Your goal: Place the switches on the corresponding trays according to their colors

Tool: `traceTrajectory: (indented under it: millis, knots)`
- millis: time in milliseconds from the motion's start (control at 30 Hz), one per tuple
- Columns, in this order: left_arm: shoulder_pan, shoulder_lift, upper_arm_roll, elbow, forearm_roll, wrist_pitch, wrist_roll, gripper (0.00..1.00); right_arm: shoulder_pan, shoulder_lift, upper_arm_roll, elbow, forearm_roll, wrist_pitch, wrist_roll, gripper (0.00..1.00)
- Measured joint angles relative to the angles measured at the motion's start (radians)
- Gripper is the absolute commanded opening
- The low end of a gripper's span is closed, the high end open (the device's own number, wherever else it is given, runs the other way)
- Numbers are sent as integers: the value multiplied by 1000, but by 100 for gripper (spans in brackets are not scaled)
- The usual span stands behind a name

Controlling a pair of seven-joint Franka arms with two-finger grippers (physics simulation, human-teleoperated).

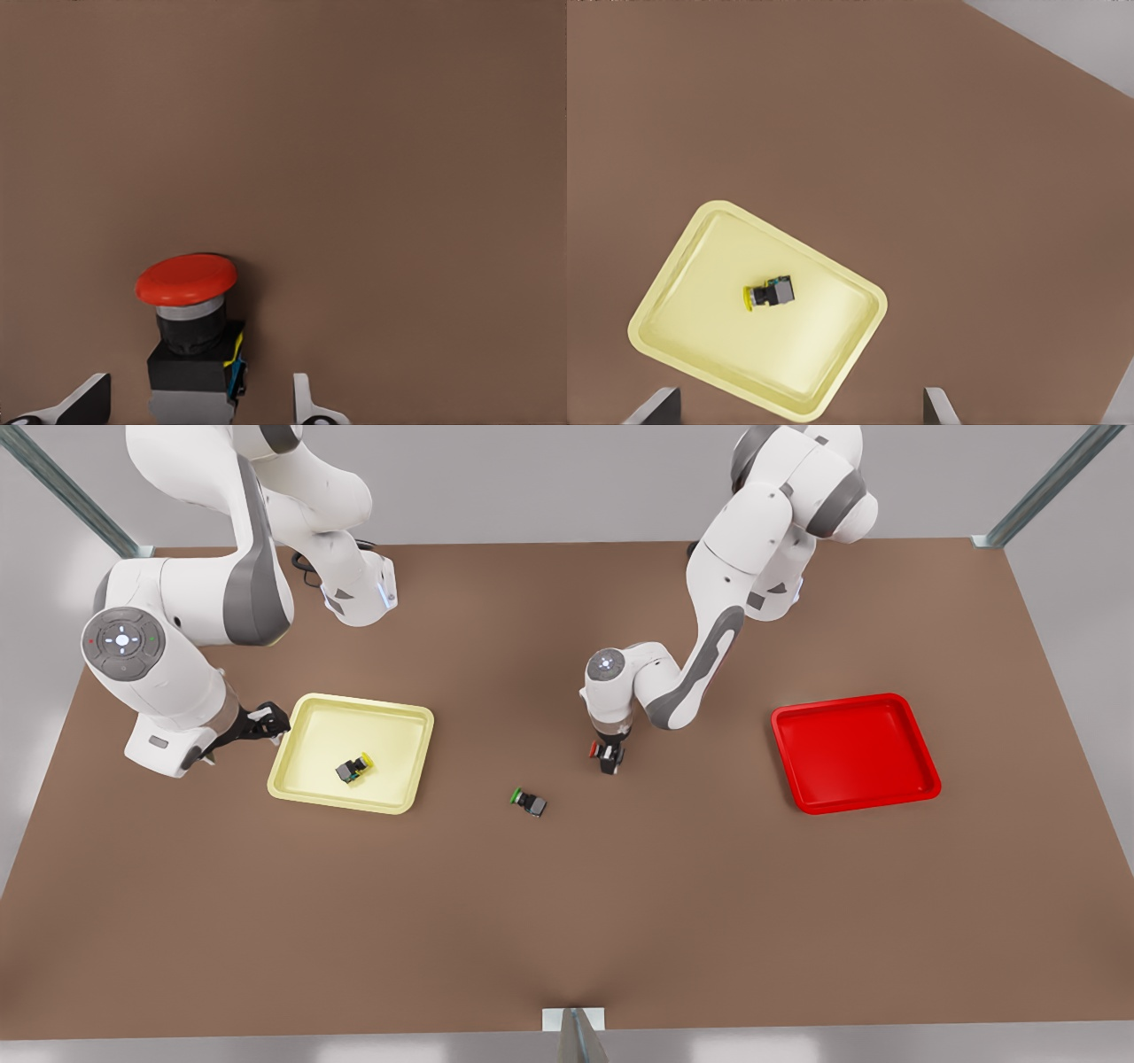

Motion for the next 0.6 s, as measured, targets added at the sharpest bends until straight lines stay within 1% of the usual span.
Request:
traceTrajectory:
  millis: [33, 233, 433, 600]
  knots:
    - [-1, 0, 0, 0, 0, 1, 4, 88, 0, 0, 0, 0, 0, 0, 2, 100]
    - [-23, -3, 1, 0, 0, -57, -2, 90, -4, 11, -2, 0, 0, 2, -1, 100]
    - [-35, -5, 0, 5, -7, -62, -7, 84, -2, 14, -2, 0, 0, 2, 0, 100]
    - [-36, 1, 9, 12, -44, -74, -6, 84, -3, 14, -2, 0, -1, 2, 2, 100]
